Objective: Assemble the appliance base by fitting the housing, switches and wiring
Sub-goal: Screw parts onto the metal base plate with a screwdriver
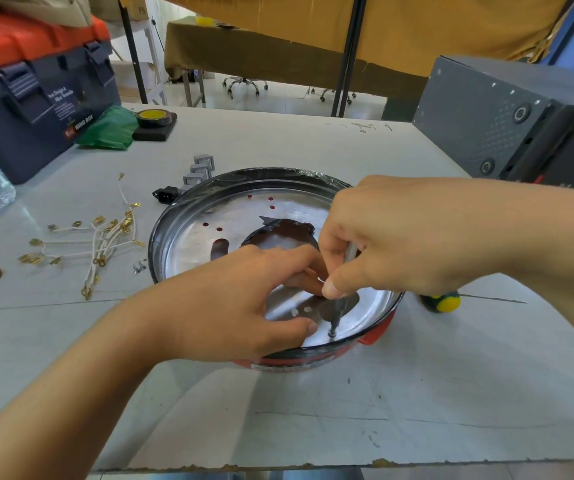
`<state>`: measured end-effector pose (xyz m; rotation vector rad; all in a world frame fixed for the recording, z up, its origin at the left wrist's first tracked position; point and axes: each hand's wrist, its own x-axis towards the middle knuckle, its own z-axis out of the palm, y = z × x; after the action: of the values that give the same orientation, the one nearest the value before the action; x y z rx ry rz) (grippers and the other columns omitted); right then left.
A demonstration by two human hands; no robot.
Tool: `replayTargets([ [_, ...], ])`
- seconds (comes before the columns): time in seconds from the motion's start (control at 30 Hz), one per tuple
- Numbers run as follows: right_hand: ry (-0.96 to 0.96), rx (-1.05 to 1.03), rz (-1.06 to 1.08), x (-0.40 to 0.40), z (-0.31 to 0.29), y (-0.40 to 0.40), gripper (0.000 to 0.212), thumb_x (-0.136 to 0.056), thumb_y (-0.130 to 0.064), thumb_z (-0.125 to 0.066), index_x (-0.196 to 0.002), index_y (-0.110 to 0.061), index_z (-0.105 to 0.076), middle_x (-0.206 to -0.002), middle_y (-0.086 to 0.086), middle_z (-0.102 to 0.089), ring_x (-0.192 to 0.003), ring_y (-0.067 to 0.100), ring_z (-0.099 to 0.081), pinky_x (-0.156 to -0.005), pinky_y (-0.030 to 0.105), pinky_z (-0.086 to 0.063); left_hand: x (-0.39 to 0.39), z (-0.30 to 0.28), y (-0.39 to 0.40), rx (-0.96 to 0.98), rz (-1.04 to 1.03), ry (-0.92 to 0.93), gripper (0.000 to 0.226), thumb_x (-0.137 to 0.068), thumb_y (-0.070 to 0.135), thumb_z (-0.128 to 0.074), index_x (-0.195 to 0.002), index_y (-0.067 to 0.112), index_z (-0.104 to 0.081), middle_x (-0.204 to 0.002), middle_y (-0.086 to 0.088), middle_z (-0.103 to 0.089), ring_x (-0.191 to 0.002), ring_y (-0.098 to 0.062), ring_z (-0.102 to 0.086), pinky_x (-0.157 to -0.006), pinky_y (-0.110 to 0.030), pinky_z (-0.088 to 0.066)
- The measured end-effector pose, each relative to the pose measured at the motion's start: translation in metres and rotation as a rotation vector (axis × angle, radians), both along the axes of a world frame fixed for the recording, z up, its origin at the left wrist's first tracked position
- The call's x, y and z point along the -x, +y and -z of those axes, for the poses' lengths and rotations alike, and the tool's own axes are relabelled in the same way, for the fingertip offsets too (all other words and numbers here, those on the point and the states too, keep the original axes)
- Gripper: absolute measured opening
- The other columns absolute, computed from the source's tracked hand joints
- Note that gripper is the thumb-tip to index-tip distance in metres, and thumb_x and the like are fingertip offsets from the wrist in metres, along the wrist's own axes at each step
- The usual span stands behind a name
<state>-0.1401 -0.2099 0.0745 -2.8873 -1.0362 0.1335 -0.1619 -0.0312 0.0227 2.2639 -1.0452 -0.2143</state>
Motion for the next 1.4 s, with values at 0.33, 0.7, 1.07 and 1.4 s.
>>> replayTargets([
  [0.33,0.144,-0.012,0.067,0.001,-0.007,-0.004,0.002,-0.078,-0.030,-0.064,-0.076,-0.029,-0.064,-0.061,-0.009,-0.068,-0.056,0.003,-0.060,-0.054,0.019,-0.049,-0.002,0.000,-0.001,-0.028,-0.010,0.011,0.034,-0.085,0.024,-0.063,-0.116,0.027,-0.051,-0.114,0.026,-0.063,-0.063,0.026,-0.048,-0.062,-0.001,-0.034],
  [0.7,0.292,-1.056,0.276,-0.003,-0.002,-0.058,0.023,-0.080,-0.031,-0.063,-0.061,-0.019,-0.069,-0.062,-0.002,-0.063,-0.057,0.008,-0.056,-0.056,0.017,-0.048,-0.001,0.002,0.002,0.018,-0.092,-0.073,0.024,-0.085,0.032,-0.064,-0.107,0.033,-0.055,-0.108,0.025,-0.064,-0.104,0.014,-0.054,-0.087,-0.014,-0.043],
  [1.07,0.025,-0.787,0.637,-0.028,0.042,-0.051,0.025,-0.088,-0.028,-0.061,-0.084,-0.005,-0.068,-0.084,0.005,-0.070,-0.077,0.016,-0.063,-0.069,0.034,-0.050,0.002,-0.004,0.040,0.605,-0.499,-0.138,0.011,-0.084,0.020,-0.065,-0.093,0.025,-0.067,-0.094,0.010,-0.071,-0.092,-0.010,-0.067,-0.080,-0.020,-0.054],
  [1.4,0.161,-0.847,0.734,-0.045,0.062,-0.045,0.006,-0.083,-0.014,-0.069,-0.081,-0.008,-0.067,-0.084,0.015,-0.069,-0.080,0.032,-0.063,-0.078,0.043,-0.050,-0.016,0.031,0.134,0.162,-0.927,-0.124,0.018,-0.083,0.008,-0.067,-0.084,0.026,-0.069,-0.077,0.011,-0.066,-0.068,0.001,-0.060,-0.062,-0.006,-0.041],
])
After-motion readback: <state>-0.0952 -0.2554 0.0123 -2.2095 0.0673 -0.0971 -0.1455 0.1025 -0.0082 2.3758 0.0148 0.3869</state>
